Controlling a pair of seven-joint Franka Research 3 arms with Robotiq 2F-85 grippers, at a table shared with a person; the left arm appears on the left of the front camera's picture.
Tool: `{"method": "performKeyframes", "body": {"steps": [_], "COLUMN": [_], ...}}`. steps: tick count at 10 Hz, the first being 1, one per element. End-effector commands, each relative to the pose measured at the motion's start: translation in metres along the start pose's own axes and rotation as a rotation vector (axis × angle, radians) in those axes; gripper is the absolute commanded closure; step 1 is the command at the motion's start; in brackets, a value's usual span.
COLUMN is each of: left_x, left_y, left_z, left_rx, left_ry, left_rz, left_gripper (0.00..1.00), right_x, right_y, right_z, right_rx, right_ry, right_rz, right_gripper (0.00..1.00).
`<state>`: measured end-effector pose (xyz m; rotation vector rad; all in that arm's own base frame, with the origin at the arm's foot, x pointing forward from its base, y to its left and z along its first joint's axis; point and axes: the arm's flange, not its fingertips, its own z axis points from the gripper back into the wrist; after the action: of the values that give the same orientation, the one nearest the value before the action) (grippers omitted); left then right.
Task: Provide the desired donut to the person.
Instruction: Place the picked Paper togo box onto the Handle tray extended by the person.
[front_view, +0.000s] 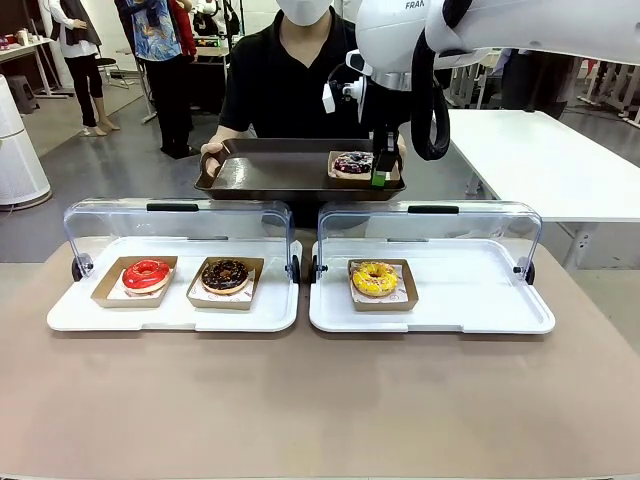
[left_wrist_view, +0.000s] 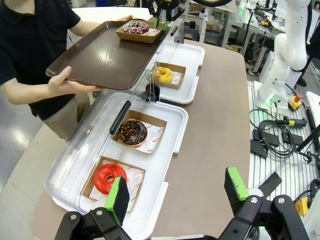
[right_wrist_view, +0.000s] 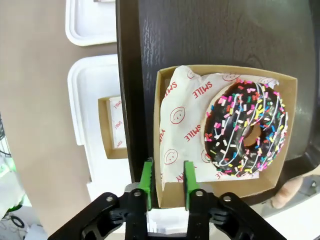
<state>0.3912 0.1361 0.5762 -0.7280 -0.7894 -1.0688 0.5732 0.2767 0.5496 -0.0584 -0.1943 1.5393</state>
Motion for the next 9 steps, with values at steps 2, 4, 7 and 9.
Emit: {"method": "performKeyframes", "body": {"steps": [2,4,7,9], "left_x": [0.0009,0.0009,0.0009,0.0009], "left_y": [-0.0004,-0.0004,-0.0004,-0.0004], "left_z": [0.0026,0.0026,0.0026,0.0026], "left_rx": [-0.005,-0.005,-0.005,-0.005], "left_ry": [-0.01,-0.01,-0.01,-0.01], "left_rz": [-0.002,-0.002,-0.002,-0.002], "left_gripper": [0.0,0.0,0.0,0.0], "right_x": [-0.0026,-0.0017,-0.0021,-0.0025], "right_y": [0.0018,0.0035,0.0033,0.0032], "right_z": [-0.0037,-0.0016,0.0,0.0004], "right_rx": [-0.003,0.001,0.023,0.035], "right_ry": [-0.044,-0.043,-0.042,-0.045], "right_rz": [0.005,0.009,0.008,0.01], "right_gripper": [0.0,0.0,0.0,0.0]}}
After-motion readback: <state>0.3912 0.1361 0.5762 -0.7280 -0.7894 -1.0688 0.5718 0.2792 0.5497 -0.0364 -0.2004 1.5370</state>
